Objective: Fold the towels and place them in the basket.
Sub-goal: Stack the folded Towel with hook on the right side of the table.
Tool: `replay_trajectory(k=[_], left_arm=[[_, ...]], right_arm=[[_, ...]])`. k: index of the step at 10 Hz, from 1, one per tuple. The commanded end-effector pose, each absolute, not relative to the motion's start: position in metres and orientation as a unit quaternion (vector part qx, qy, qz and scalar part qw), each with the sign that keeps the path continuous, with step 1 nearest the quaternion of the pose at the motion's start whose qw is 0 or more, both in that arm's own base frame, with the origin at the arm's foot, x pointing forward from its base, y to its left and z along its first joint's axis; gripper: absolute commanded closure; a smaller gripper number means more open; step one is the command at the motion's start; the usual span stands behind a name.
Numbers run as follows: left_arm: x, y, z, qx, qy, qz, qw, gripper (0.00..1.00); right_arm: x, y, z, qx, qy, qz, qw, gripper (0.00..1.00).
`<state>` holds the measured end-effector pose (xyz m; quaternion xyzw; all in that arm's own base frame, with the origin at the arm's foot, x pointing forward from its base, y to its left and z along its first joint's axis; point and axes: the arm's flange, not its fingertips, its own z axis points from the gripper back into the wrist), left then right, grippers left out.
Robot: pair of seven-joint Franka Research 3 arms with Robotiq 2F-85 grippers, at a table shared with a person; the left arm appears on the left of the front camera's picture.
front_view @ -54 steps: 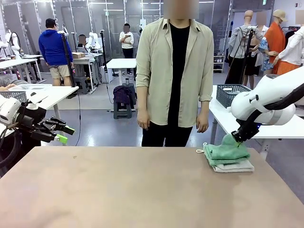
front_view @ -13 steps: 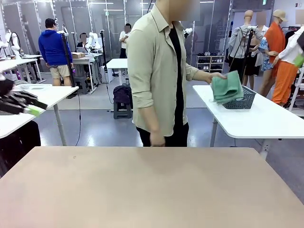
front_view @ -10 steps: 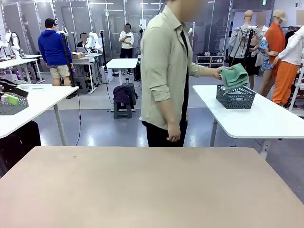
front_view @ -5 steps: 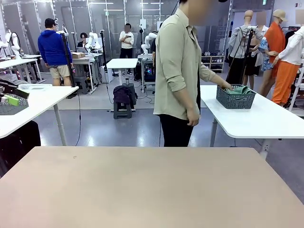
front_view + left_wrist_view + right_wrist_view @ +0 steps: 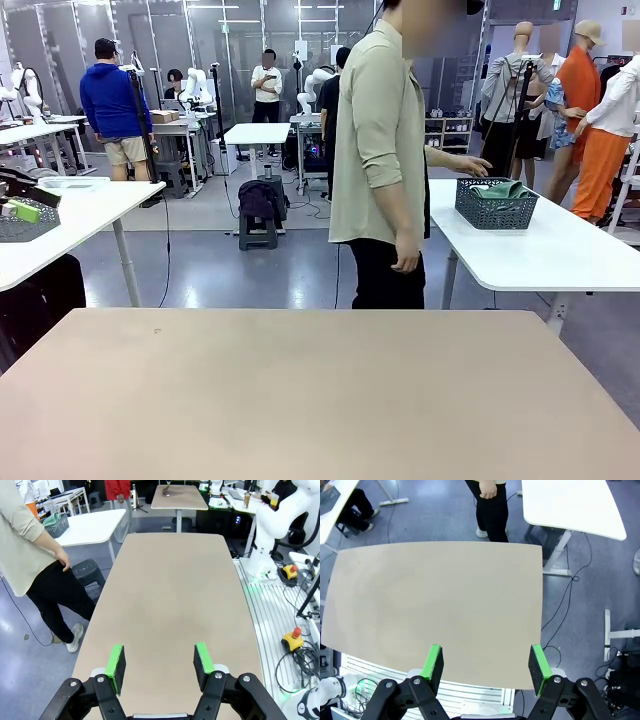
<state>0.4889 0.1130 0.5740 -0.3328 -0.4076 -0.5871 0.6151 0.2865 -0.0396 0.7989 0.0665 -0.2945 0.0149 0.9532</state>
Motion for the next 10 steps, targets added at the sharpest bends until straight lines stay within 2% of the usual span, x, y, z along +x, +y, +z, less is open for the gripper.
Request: replay_trajectory(k=[1,10], left_arm=[[0.4873,0.1132,0.5776,-0.330,-0.410,-0.588,0.614,0.30],[0.4873,0.1132,0.5776,-0.330,-0.410,-0.588,0.614,0.30]], right_arm=[[0.2846,-0.0398,0.7999,0.067,-0.296,0.015,0.953,0.14],[0.2846,-0.0398,0.7999,0.067,-0.296,0.015,0.953,0.14]])
